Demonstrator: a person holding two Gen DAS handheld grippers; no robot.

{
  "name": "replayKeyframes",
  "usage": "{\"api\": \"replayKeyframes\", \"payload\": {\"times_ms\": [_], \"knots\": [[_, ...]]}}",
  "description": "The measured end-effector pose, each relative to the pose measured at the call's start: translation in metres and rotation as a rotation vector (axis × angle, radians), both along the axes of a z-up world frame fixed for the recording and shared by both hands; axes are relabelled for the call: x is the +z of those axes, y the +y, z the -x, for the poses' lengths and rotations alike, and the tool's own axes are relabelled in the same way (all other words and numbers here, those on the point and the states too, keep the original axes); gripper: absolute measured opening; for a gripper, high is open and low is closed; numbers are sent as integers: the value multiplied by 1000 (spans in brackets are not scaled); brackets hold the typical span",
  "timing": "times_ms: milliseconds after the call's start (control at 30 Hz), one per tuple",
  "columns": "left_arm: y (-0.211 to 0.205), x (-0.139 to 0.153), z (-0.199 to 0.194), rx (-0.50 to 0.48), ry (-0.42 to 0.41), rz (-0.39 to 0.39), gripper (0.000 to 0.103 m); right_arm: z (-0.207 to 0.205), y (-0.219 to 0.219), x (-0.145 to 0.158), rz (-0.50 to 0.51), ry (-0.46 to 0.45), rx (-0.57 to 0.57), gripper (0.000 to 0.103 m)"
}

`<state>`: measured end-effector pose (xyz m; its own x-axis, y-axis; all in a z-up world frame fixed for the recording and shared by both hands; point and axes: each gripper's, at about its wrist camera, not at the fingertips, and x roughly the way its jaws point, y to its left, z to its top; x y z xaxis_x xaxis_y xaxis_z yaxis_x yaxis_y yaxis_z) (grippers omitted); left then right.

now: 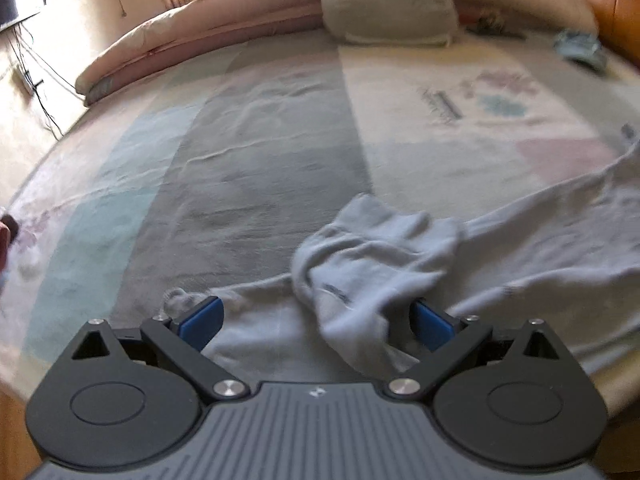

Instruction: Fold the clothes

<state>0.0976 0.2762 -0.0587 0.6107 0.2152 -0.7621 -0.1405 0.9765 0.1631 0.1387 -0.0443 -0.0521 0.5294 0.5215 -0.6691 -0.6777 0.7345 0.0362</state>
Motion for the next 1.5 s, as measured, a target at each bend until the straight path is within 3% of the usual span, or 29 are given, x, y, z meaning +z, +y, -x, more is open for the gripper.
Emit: {"api": "replayKeyframes", "payload": {"times_ms": [33, 100, 267, 433, 500, 767, 867, 900, 1067, 1133, 1333, 1500], "knots": [[-3, 3, 6, -5, -9, 25, 99, 2, 8, -1, 25, -15, 36, 83], [-9, 7, 16, -21, -21, 57, 99, 5, 25, -4, 82, -40, 110, 62], [-22, 4, 28, -46, -18, 84, 99, 19, 64, -15, 181, -100, 292, 34], [-23, -1, 31, -49, -12, 122, 99, 26, 83, -27, 273, -158, 368, 23], [-21, -3, 30, -46, -10, 135, 99, 27, 86, -28, 293, -172, 382, 6], [-17, -9, 30, -49, -9, 174, 99, 35, 78, -16, 279, -117, 437, 3], [-15, -14, 27, -38, -8, 193, 99, 33, 78, -19, 292, -92, 443, 4], [-15, -16, 26, -35, -7, 196, 99, 33, 78, -19, 289, -96, 437, 8], [-5, -27, 20, 33, 15, 153, 99, 39, 82, -8, 235, -116, 447, 10], [-2, -33, 21, 87, 45, 91, 99, 40, 85, -6, 229, -126, 448, 10], [19, -33, 41, 145, 62, 157, 100, 36, 86, -7, 217, -126, 433, 14], [16, -13, 48, 96, -3, 180, 98, 33, 104, -6, 199, -148, 469, 14]]}}
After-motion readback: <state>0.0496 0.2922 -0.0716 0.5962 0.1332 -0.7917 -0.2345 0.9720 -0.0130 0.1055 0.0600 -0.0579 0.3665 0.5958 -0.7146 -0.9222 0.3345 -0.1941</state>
